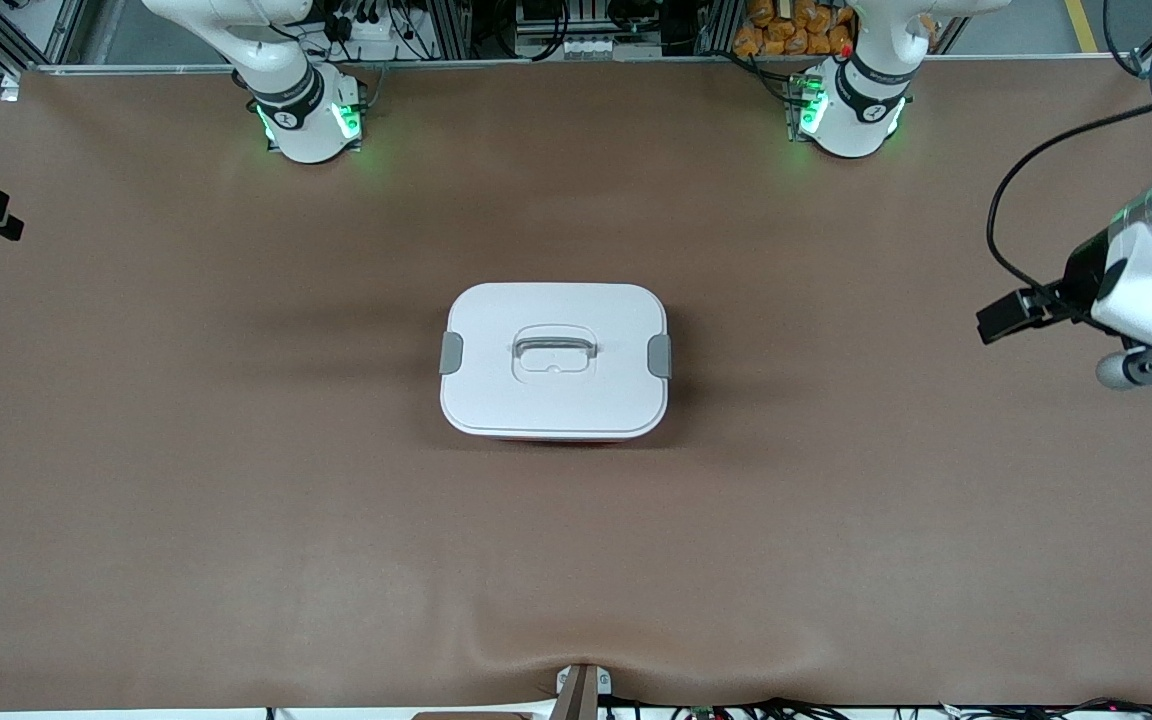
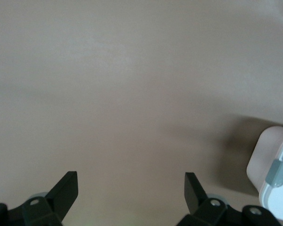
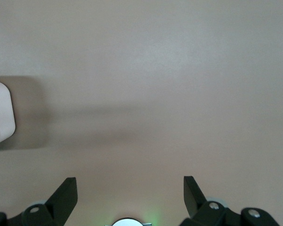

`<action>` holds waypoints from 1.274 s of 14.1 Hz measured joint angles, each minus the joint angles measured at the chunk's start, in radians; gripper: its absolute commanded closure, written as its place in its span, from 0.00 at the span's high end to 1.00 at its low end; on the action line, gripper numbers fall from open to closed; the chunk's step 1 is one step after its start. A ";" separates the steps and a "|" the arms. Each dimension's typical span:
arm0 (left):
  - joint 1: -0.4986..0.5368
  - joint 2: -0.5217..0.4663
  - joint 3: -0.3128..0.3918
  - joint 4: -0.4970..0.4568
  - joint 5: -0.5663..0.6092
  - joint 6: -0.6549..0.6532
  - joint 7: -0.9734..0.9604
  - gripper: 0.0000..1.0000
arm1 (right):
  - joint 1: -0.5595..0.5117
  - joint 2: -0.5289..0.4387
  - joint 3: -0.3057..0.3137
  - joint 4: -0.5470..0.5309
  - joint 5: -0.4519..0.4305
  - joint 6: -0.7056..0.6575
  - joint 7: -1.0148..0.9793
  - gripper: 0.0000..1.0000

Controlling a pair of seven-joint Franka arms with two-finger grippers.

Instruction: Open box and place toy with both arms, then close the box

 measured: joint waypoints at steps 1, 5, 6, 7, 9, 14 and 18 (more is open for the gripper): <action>-0.002 -0.035 -0.002 -0.043 0.000 0.023 0.006 1.00 | 0.000 0.000 0.001 0.000 0.016 0.000 0.000 1.00; -0.006 -0.193 -0.001 -0.240 0.000 0.111 0.062 1.00 | 0.000 0.000 0.000 0.001 0.036 0.000 0.000 1.00; -0.005 -0.210 0.001 -0.251 0.000 0.110 0.075 1.00 | 0.000 0.000 -0.001 0.001 0.036 0.000 0.000 1.00; -0.004 -0.218 0.004 -0.251 -0.001 0.107 0.085 1.00 | 0.000 0.000 0.000 0.001 0.036 0.000 0.000 1.00; -0.001 -0.220 0.006 -0.245 -0.019 0.105 0.091 1.00 | 0.000 0.000 0.000 0.001 0.036 -0.001 0.000 1.00; -0.006 -0.219 -0.001 -0.245 -0.032 0.097 0.092 1.00 | 0.000 0.000 -0.001 0.001 0.036 -0.002 0.000 1.00; -0.004 -0.219 0.000 -0.245 -0.032 0.089 0.092 1.00 | 0.000 0.000 0.000 0.001 0.036 -0.002 0.000 1.00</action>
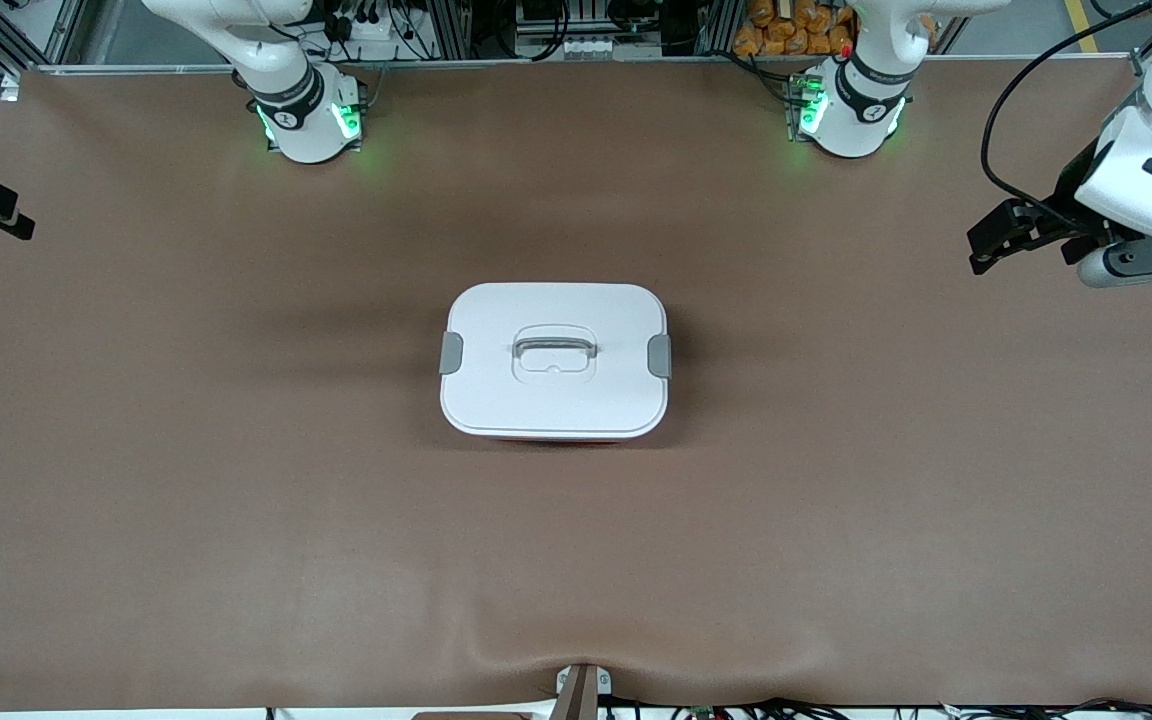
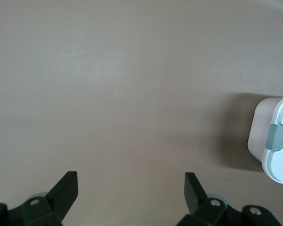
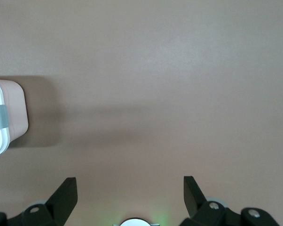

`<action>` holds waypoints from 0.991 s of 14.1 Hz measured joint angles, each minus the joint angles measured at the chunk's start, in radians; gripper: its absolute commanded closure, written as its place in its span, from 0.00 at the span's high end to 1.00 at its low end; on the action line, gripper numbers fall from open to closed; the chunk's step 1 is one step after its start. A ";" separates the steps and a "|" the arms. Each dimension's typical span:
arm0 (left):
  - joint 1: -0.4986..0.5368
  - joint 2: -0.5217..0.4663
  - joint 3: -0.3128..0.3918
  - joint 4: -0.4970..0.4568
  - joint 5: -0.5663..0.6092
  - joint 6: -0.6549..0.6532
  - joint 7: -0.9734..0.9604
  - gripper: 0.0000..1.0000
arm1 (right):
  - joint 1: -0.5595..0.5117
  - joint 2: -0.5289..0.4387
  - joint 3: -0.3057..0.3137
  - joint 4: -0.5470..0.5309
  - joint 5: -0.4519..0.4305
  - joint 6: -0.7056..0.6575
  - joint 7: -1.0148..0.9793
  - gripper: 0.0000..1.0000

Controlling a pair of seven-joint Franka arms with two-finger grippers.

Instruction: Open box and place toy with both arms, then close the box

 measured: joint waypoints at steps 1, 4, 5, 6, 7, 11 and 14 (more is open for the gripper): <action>0.000 0.000 0.000 0.000 0.000 -0.001 0.000 1.00 | 0.000 0.000 0.000 0.000 0.000 0.000 0.000 1.00; 0.000 0.000 0.000 0.000 0.000 -0.004 0.000 1.00 | 0.000 0.000 0.000 0.000 0.000 0.000 0.000 1.00; 0.000 0.000 0.000 0.000 0.000 -0.005 0.000 1.00 | 0.000 0.000 0.000 0.000 0.000 0.000 0.000 1.00; 0.000 0.000 0.000 0.000 0.000 -0.007 0.000 1.00 | 0.000 0.000 0.000 0.000 0.000 0.000 0.000 1.00; 0.000 0.000 0.000 0.000 0.000 -0.010 0.000 1.00 | 0.000 0.000 0.000 0.000 0.000 0.000 0.000 1.00; -0.001 0.000 -0.001 0.000 0.000 -0.014 0.001 1.00 | 0.000 0.000 0.000 0.000 0.000 0.000 0.000 1.00; -0.001 0.000 -0.001 0.000 0.000 -0.017 0.015 1.00 | 0.000 0.000 0.000 0.000 0.000 0.000 0.000 1.00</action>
